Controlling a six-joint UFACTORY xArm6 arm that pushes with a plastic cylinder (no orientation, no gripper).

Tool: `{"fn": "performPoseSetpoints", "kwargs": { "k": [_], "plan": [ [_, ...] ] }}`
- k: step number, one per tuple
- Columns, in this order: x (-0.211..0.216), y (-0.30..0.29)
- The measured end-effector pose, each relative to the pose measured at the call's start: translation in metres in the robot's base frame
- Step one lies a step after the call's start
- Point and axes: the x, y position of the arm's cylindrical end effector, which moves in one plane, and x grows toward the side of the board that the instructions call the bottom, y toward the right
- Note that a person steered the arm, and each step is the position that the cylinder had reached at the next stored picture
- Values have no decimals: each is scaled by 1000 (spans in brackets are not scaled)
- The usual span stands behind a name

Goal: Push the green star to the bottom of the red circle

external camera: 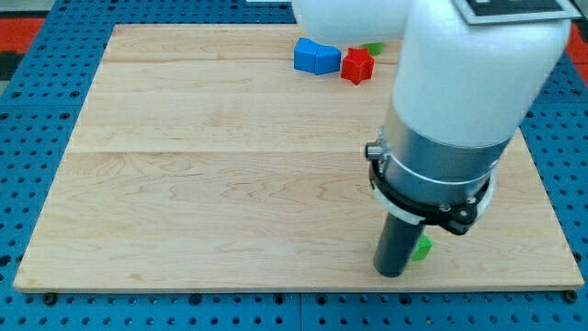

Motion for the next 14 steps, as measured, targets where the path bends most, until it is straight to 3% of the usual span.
{"fn": "performPoseSetpoints", "kwargs": {
  "k": [2, 6, 8, 13, 14],
  "plan": [
    [-50, 37],
    [-50, 67],
    [-58, 115],
    [-187, 114],
    [-186, 111]
  ]
}}
